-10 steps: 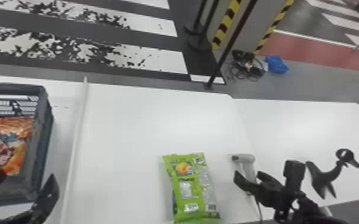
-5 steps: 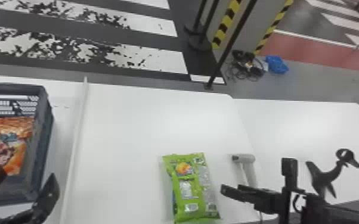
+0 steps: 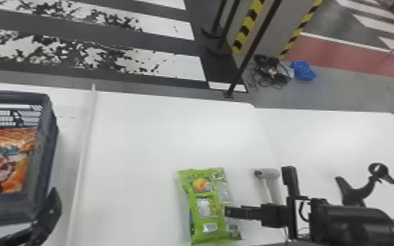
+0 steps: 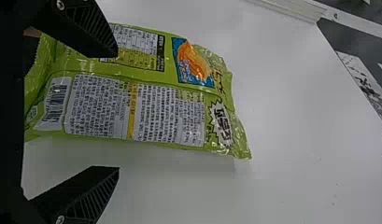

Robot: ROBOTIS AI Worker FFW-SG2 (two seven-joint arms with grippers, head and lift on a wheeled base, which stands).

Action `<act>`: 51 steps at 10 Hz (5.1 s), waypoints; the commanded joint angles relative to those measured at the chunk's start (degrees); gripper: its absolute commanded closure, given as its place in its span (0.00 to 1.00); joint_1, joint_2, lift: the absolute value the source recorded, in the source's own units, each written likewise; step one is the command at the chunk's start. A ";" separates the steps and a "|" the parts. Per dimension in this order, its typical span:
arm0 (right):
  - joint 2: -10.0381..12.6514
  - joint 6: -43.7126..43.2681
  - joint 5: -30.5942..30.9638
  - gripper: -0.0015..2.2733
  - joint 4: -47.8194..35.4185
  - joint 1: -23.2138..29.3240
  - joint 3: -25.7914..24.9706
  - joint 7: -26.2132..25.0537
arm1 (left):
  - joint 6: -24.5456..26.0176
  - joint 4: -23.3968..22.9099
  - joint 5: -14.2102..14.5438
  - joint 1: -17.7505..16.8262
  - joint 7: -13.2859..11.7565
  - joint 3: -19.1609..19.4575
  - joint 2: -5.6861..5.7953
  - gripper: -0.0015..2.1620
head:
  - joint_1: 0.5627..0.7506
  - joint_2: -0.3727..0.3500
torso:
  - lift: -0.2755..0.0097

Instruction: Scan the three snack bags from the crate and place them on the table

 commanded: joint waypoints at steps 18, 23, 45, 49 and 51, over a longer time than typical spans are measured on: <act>2.54 -3.72 -25.24 0.90 3.07 -7.43 -23.21 -5.45 | -0.41 1.54 0.18 0.18 -0.53 0.31 -0.09 0.03 | 0.70 0.03 | 0.84; -1.41 -25.87 -23.65 0.90 30.06 -20.26 -29.62 -16.43 | -0.24 2.15 0.44 0.09 -0.88 0.31 0.09 0.03 | 0.70 0.03 | 0.84; 14.05 -44.68 -22.69 0.03 -19.95 17.00 -2.99 -41.48 | -0.06 0.75 -2.02 0.00 0.44 -3.03 -0.17 0.03 | 0.70 0.03 | 0.84; 14.67 -58.39 -5.81 0.02 -25.49 26.85 16.43 -44.47 | 2.05 0.13 -1.84 0.18 1.23 -3.03 -0.35 0.03 | 0.70 0.18 | 0.84; 14.58 -69.64 -1.77 0.02 -21.36 28.16 21.79 -47.81 | 1.87 0.04 -1.58 0.44 1.14 -2.94 -0.52 0.03 | 0.70 0.29 | 0.84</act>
